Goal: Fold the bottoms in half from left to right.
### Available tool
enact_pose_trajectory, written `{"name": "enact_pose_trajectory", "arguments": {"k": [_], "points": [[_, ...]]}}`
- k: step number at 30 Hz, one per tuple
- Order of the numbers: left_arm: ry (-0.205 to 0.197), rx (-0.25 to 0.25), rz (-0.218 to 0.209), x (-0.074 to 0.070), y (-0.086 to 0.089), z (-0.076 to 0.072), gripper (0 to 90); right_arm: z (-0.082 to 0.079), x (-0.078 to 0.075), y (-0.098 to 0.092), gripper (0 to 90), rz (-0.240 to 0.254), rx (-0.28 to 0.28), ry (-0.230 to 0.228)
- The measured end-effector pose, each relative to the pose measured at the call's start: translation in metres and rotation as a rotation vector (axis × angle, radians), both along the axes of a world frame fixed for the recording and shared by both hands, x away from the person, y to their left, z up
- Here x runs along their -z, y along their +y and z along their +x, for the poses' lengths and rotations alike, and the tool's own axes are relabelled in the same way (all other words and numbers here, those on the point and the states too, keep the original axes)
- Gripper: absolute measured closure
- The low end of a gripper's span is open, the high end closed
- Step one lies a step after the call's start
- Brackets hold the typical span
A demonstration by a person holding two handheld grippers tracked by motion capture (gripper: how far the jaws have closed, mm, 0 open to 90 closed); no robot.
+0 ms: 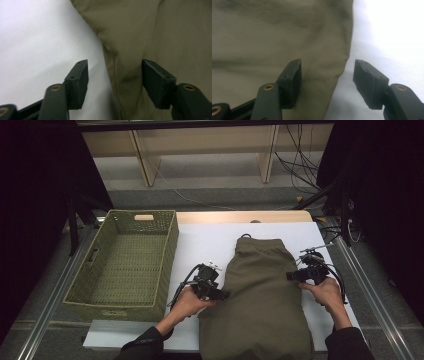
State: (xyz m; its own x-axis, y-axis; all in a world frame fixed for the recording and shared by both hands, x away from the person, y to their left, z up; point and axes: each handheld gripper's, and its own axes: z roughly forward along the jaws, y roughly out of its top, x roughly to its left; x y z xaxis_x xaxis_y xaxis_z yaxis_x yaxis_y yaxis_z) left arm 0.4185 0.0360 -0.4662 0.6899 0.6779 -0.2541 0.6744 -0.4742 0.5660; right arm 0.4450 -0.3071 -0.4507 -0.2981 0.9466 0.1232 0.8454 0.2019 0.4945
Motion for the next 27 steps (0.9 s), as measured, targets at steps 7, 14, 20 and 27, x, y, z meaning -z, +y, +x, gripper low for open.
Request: {"name": "enact_pose_trajectory", "arguments": {"k": [7, 14, 20, 27], "points": [[0.000, 0.033, -0.020, 0.004, -0.003, -0.002, 85.1, 0.014, 0.013, 0.002, 55.2, 0.031, 0.017, 0.034], [-0.023, 0.013, -0.018, -0.001, 0.004, -0.007, 86.9, 0.027, 0.014, 0.012, 85.8, 0.028, 0.020, 0.025], [-0.022, -0.036, -0.025, -0.004, 0.023, -0.008, 87.0, 0.036, 0.012, 0.031, 87.1, 0.018, -0.037, 0.014], [-0.035, -0.067, -0.029, -0.007, 0.041, -0.018, 86.5, 0.041, 0.009, 0.060, 86.9, -0.017, -0.094, -0.006]]}}
